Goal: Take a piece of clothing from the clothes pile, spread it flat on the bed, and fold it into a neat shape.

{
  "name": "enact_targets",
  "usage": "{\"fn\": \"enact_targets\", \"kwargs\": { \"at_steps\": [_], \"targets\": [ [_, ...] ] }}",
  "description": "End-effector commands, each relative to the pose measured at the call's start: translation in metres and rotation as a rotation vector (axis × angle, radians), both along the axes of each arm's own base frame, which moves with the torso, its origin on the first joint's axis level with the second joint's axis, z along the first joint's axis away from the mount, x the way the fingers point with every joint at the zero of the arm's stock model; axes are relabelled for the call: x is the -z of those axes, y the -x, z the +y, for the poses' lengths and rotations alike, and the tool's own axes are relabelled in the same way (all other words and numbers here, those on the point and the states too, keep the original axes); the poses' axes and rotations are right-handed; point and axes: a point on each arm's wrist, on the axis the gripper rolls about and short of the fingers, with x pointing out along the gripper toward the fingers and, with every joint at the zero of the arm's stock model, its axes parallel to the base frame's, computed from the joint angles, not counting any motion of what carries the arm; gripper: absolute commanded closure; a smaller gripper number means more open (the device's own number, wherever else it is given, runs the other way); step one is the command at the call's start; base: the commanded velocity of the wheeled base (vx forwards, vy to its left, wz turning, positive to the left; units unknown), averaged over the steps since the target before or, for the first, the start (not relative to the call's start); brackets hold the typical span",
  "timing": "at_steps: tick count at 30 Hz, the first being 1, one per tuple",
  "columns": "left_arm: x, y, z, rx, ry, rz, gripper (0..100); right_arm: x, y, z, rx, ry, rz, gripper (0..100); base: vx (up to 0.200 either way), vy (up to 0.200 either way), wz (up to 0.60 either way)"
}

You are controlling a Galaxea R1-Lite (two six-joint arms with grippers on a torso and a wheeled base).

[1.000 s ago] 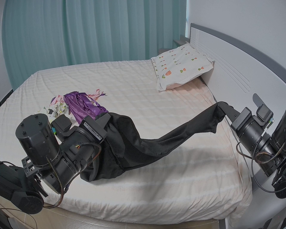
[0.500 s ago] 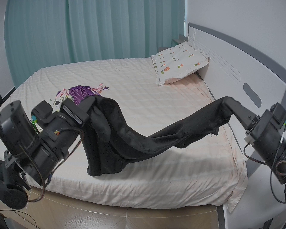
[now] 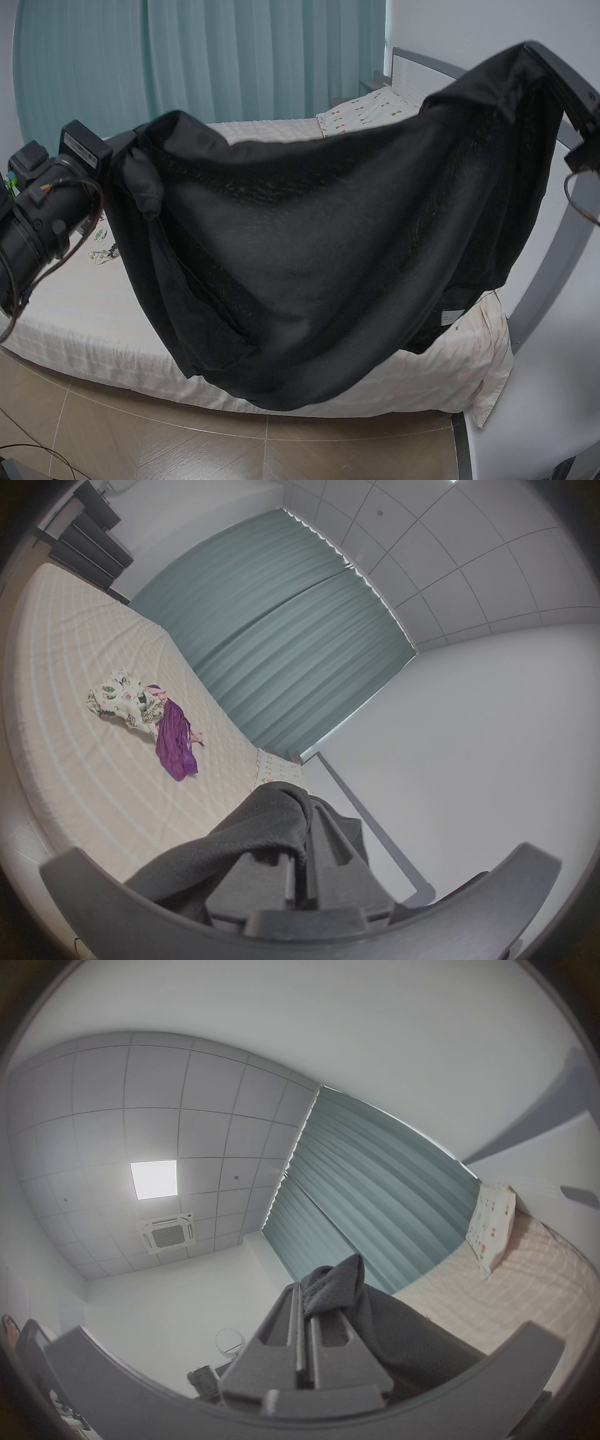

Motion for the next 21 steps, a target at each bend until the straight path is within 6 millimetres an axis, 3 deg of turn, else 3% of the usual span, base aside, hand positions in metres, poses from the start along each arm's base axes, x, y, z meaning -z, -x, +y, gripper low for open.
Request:
{"fn": "enact_targets", "kwargs": {
  "at_steps": [1,2,7,9,11,13,21],
  "targets": [
    [-0.025,0.010,0.019,-0.055,0.026,-0.046,100,-0.017,-0.050,0.008,0.080,0.049,-0.006,100,0.000,0.000,0.00],
    [-0.017,-0.002,0.019,-0.084,0.007,-0.011,100,-0.014,-0.072,0.015,0.102,0.064,0.012,100,0.000,0.000,0.00],
    [0.008,-0.037,0.020,-0.156,-0.040,0.086,100,0.007,-0.119,0.033,0.137,0.106,0.070,100,0.000,0.000,0.00],
    [0.018,-0.043,0.021,-0.164,-0.052,0.123,100,0.013,-0.135,0.037,0.152,0.116,0.080,100,0.200,0.000,0.00],
    [0.019,-0.043,0.021,-0.164,-0.053,0.126,100,0.013,-0.136,0.037,0.154,0.116,0.080,100,0.200,0.000,0.00],
    [0.035,-0.042,0.022,-0.161,-0.077,0.174,100,0.023,-0.153,0.045,0.157,0.127,0.095,100,0.200,0.000,0.00],
    [0.051,-0.054,0.023,-0.181,-0.100,0.231,100,0.028,-0.174,0.048,0.180,0.127,0.098,100,0.200,0.000,0.00]
  ]
}}
